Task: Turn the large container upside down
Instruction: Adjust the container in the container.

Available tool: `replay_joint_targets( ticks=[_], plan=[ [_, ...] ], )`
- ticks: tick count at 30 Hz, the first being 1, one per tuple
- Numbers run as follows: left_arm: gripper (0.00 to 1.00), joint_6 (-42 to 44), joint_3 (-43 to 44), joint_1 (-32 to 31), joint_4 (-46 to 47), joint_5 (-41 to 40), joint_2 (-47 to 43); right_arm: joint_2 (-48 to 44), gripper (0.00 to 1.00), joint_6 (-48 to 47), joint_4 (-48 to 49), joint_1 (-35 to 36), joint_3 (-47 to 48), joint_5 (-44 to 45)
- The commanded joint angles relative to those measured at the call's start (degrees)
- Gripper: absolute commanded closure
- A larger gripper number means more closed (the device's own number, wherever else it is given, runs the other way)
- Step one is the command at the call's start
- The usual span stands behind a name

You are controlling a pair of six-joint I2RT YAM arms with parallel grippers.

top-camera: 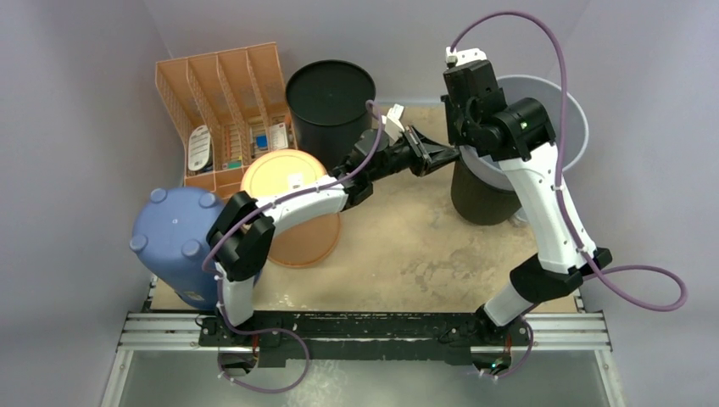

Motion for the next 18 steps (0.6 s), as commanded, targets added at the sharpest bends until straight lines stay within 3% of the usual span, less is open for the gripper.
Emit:
replay_joint_targets(
  ticks=[1, 18],
  plan=[
    [1.00, 2.83, -0.20, -1.54, -11.50, -1.88, 0.89, -1.71, 1.00, 1.16, 9.18, 3.19, 7.48, -4.70],
    [1.00, 3.70, -7.22, -1.54, -15.85, -4.78, 2.52, -4.25, 1.00, 1.90, 11.60, 3.19, 11.44, -7.28]
  ],
)
